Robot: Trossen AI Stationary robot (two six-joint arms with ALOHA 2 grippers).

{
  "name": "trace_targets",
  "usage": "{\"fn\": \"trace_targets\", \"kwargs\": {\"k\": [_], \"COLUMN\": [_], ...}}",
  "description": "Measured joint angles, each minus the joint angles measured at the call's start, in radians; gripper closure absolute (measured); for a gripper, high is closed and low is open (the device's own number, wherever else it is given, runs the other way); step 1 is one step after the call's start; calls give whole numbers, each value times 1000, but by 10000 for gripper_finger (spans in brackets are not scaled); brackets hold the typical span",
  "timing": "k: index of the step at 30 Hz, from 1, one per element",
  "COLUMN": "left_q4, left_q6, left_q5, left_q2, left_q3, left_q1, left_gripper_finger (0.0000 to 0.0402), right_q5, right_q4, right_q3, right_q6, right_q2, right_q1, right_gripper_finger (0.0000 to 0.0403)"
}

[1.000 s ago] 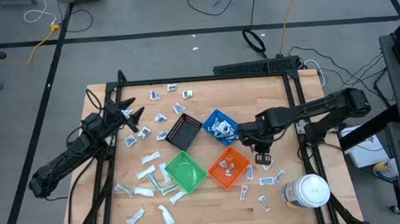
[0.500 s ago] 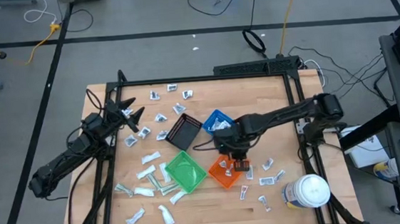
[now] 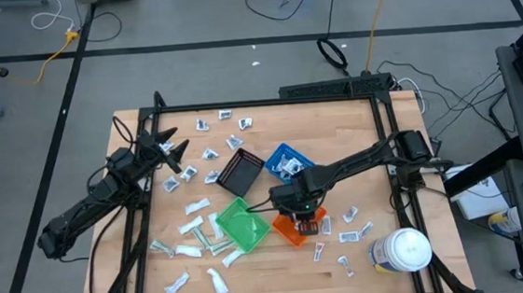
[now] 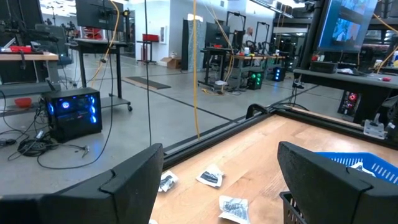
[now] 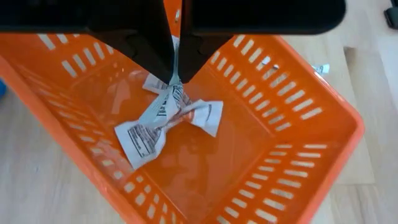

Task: Pick & Place First Aid Supplies
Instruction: Put the orange ointment pack into the orange bin

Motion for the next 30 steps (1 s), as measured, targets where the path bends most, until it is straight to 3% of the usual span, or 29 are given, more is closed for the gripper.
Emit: {"fn": "trace_targets", "kwargs": {"k": [5, 13, 17, 23, 30], "left_q4": [0, 0, 0, 0, 0], "left_q6": [0, 0, 0, 0, 0], "left_q5": [0, 0, 0, 0, 0], "left_q2": [0, 0, 0, 0, 0], "left_q3": [0, 0, 0, 0, 0], "left_q1": [0, 0, 0, 0, 0], "left_gripper_finger": [78, 78, 78, 78, 78], "right_q5": [-16, 0, 1, 9, 106], "right_q4": [4, 4, -23, -48, -44], "right_q3": [0, 0, 0, 0, -93], "right_q6": [46, 52, -9, -117, -142], "right_q2": [0, -7, -46, -106, -214], "right_q1": [-1, -2, -2, -2, 0], "right_gripper_finger": [356, 220, 178, 161, 161]}}
